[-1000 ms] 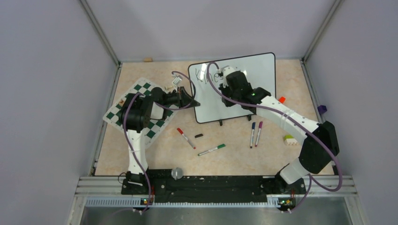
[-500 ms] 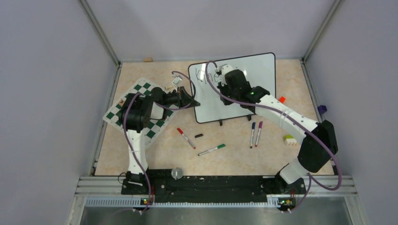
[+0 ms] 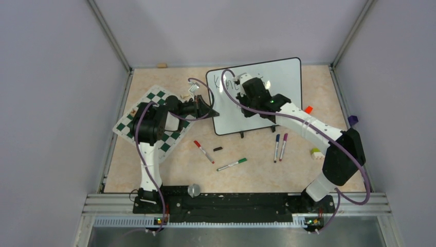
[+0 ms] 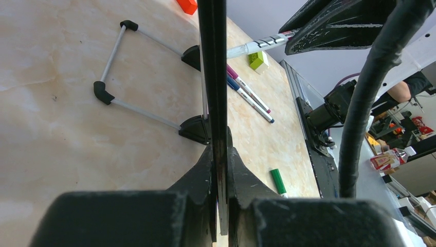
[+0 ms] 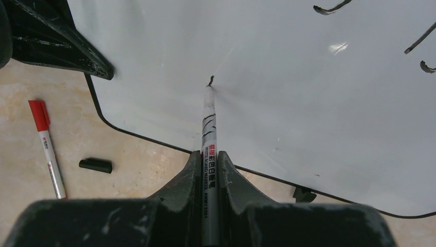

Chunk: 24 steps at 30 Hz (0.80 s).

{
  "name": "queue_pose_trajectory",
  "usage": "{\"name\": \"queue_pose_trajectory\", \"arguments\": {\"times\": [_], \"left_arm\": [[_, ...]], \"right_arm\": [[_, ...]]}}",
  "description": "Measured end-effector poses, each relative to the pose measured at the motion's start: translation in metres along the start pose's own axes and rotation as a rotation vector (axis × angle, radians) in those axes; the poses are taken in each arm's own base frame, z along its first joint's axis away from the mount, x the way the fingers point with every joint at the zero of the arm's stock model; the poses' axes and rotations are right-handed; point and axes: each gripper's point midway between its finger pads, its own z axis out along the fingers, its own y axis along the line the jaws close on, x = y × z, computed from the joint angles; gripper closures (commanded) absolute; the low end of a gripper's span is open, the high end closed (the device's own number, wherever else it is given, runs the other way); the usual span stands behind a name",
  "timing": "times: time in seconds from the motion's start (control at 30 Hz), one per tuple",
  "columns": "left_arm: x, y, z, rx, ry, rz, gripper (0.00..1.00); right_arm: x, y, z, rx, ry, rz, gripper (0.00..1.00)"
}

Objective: Write a sentence on the whiteboard

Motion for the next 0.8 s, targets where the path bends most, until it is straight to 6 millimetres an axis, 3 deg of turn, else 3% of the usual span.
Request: {"name": "queue_pose_trajectory", "arguments": {"times": [0.8], "left_arm": [[0.0, 0.0, 0.0, -0.001, -0.001, -0.001, 0.99]], "right_arm": [[0.015, 0.002, 0.001, -0.01, 0.064, -0.01, 1.0]]}}
